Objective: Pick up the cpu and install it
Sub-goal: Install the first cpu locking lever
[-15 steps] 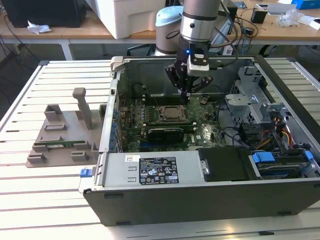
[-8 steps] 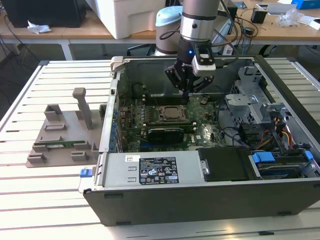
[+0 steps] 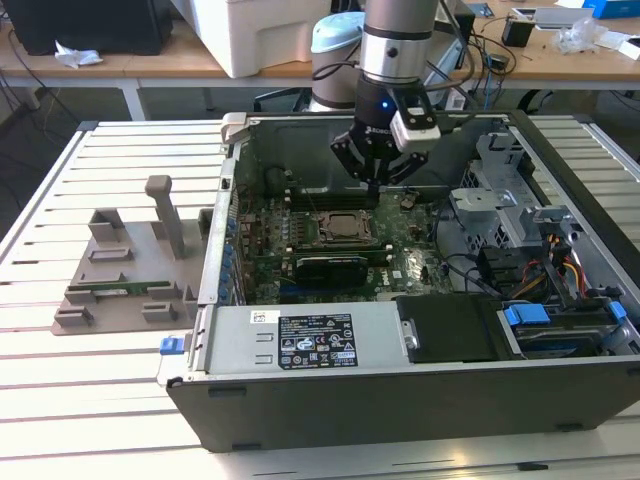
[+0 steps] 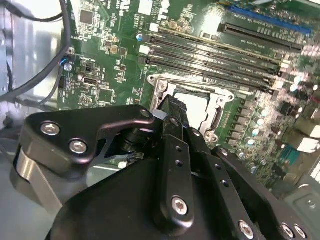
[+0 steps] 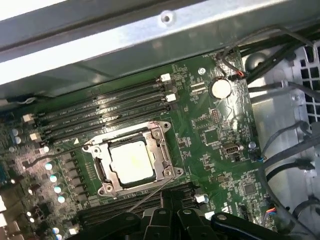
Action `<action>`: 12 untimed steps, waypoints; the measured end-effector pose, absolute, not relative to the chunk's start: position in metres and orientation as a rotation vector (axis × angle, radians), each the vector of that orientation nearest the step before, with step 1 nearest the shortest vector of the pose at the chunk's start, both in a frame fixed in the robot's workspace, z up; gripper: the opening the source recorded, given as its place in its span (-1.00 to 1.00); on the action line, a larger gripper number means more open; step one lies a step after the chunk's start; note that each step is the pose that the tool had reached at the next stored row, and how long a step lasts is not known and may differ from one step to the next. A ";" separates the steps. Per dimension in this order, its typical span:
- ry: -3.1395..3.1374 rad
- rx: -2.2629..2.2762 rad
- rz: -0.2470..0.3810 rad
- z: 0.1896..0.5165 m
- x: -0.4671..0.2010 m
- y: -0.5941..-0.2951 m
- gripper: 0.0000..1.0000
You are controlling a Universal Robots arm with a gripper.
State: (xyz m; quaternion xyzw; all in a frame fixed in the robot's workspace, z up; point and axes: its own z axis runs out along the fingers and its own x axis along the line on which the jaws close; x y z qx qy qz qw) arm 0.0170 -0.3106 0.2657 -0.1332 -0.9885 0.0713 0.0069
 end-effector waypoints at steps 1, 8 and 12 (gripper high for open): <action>-3.098 -0.383 0.223 0.266 0.017 -0.311 -0.79; -3.125 -0.189 0.225 0.266 0.017 -0.311 -0.79; -3.130 -0.158 0.119 0.266 0.017 -0.311 -0.79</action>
